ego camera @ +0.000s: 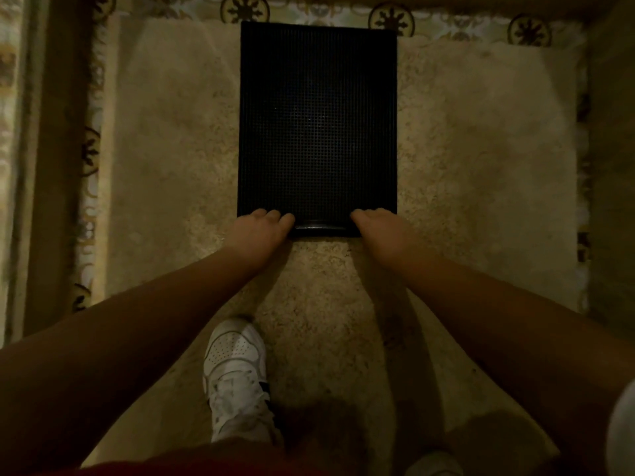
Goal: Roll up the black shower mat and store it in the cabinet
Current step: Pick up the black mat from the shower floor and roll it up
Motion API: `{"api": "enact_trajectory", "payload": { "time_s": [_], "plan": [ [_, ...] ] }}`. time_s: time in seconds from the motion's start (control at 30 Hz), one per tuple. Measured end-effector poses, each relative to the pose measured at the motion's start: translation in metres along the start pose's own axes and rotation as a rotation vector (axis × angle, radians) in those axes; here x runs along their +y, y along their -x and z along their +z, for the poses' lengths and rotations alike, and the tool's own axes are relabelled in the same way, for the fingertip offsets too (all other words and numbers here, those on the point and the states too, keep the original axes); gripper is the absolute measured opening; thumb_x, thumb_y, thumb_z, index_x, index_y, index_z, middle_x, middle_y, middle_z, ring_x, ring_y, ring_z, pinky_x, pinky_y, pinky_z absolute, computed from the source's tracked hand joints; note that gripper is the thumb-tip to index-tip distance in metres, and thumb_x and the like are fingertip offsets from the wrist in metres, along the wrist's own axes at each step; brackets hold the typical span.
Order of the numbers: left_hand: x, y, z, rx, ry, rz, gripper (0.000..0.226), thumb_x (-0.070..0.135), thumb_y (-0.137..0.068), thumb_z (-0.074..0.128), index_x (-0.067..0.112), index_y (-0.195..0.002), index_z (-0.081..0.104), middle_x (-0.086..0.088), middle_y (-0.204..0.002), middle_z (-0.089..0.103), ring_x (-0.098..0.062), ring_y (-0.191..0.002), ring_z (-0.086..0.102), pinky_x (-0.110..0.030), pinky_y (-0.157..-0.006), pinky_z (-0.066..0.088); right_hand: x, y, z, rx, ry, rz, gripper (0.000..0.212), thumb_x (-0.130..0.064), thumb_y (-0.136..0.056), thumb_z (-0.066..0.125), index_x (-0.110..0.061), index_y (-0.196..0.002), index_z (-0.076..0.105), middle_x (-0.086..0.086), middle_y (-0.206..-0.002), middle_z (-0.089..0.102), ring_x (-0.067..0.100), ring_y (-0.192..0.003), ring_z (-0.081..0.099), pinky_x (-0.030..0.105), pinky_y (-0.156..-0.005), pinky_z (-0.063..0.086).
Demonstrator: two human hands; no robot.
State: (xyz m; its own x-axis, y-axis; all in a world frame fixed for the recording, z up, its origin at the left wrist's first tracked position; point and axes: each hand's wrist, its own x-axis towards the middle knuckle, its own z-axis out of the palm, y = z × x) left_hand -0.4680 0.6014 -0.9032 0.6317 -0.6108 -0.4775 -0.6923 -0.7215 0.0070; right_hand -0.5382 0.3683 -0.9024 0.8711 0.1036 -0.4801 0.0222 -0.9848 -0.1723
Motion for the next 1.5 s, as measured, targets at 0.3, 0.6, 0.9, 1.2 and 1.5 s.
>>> {"api": "enact_trajectory", "payload": {
  "time_s": [0.3,0.6,0.9,1.2,1.5],
  "plan": [
    [-0.008,-0.008,-0.001,-0.143,0.058,0.013,0.023,0.022,-0.092,0.051,0.022,-0.113,0.06,-0.007,-0.096,0.064,-0.028,-0.085,0.063,-0.039,-0.07,0.055,0.01,-0.012,-0.014,-0.219,-0.16,0.043,0.033,-0.018,-0.087,0.063,-0.021,-0.119,0.06,0.01,-0.115,0.058,0.029,-0.1,0.058,0.038,-0.08,0.053],
    [-0.016,-0.002,-0.002,-0.228,0.211,0.115,0.034,0.031,-0.094,0.053,0.024,-0.127,0.059,-0.009,-0.121,0.055,-0.032,-0.103,0.059,-0.041,-0.085,0.051,0.009,-0.007,-0.006,-0.225,-0.281,0.054,0.032,-0.02,-0.085,0.07,-0.018,-0.117,0.067,0.006,-0.122,0.056,0.026,-0.109,0.055,0.03,-0.087,0.045],
    [-0.021,0.016,0.009,-0.003,0.196,0.224,0.041,0.024,-0.089,0.059,0.024,-0.129,0.05,-0.013,-0.103,0.06,-0.035,-0.084,0.063,-0.045,-0.066,0.055,0.005,-0.014,-0.012,-0.273,-0.411,0.194,0.034,-0.014,-0.082,0.074,-0.015,-0.115,0.069,0.009,-0.118,0.064,0.024,-0.105,0.061,0.033,-0.089,0.053],
    [-0.017,0.02,0.019,0.04,0.027,0.232,0.06,0.014,-0.087,0.054,0.017,-0.145,0.04,-0.018,-0.132,0.055,-0.04,-0.117,0.05,-0.045,-0.071,0.053,0.009,-0.003,-0.003,-0.125,-0.303,0.194,0.014,-0.029,-0.085,0.069,-0.022,-0.097,0.066,0.004,-0.099,0.064,0.024,-0.092,0.06,0.039,-0.078,0.054],
    [0.009,0.023,0.021,0.041,-0.113,0.006,0.068,0.044,-0.093,0.037,0.017,-0.151,0.013,-0.014,-0.138,0.037,-0.032,-0.118,0.041,-0.047,-0.087,0.041,-0.005,0.017,0.024,0.183,0.052,0.022,0.023,-0.025,-0.091,0.055,-0.011,-0.106,0.064,0.007,-0.107,0.065,0.029,-0.094,0.055,0.041,-0.075,0.047]
  ]
}}
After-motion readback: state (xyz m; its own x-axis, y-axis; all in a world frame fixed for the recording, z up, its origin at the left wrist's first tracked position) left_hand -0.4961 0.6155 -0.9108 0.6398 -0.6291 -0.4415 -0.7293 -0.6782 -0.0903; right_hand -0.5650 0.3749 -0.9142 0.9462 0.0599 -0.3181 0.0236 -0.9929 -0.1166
